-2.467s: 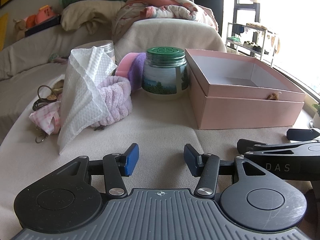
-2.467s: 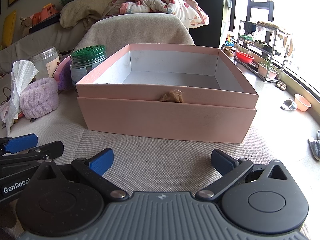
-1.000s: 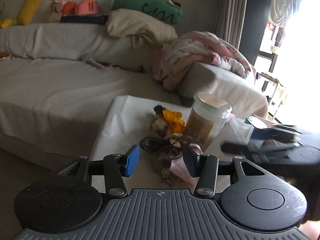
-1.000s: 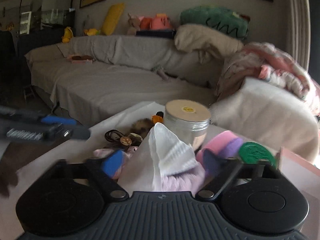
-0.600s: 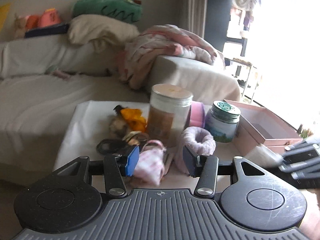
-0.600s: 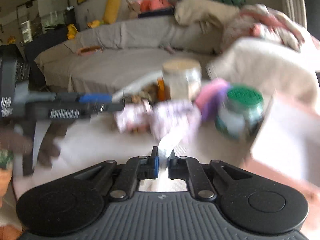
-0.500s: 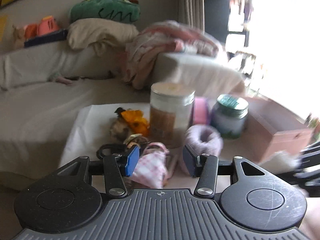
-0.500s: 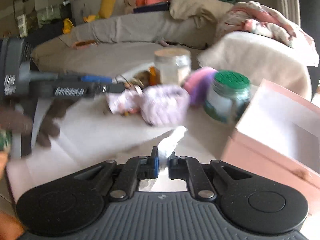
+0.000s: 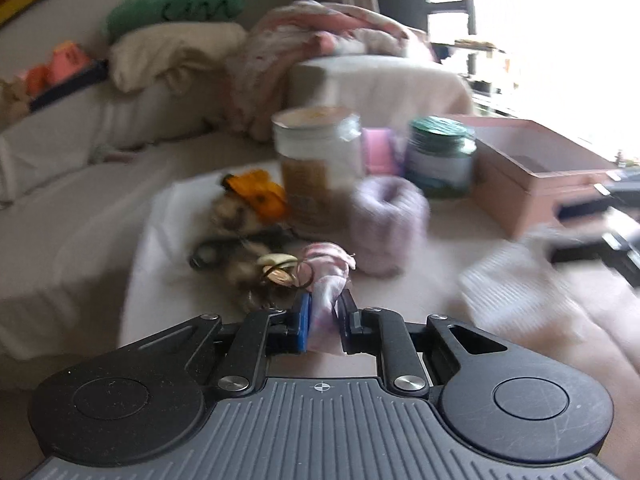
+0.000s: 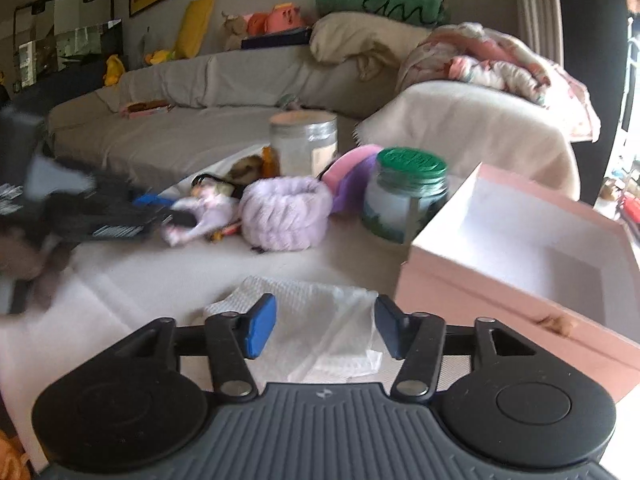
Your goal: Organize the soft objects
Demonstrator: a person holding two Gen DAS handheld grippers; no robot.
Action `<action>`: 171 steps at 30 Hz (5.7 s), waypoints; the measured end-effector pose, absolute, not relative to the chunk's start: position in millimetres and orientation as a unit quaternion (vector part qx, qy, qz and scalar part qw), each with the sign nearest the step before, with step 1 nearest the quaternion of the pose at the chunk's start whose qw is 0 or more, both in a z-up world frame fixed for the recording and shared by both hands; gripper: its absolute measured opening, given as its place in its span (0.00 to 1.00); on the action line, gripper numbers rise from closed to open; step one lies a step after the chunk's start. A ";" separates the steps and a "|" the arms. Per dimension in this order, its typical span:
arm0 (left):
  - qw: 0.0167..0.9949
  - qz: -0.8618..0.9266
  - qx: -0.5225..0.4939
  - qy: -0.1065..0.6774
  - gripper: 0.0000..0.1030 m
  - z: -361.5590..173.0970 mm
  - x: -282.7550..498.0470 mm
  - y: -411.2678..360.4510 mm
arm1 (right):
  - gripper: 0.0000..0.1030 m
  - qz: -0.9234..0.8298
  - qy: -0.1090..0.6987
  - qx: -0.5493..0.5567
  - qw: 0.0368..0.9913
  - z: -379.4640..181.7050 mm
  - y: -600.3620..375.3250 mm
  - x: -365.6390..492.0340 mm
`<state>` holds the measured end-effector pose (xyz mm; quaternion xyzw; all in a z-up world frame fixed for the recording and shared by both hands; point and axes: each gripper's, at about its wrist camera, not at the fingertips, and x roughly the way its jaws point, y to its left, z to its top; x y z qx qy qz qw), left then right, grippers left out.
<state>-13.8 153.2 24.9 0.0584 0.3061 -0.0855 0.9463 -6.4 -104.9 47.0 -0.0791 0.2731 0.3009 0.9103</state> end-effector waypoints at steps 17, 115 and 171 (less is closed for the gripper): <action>0.929 -0.245 -0.038 0.274 0.27 69.2 -59.8 162.7 | 0.64 0.342 0.279 -0.089 0.893 44.0 -91.2 -13.1; 0.947 -0.146 -0.137 0.253 0.19 101.9 36.1 135.9 | 0.65 0.231 0.193 -0.089 0.950 80.6 -189.9 -10.6; 0.935 -0.033 -0.039 0.352 0.21 22.3 -10.4 182.4 | 0.76 0.418 0.322 -0.113 0.842 14.7 -37.4 -15.9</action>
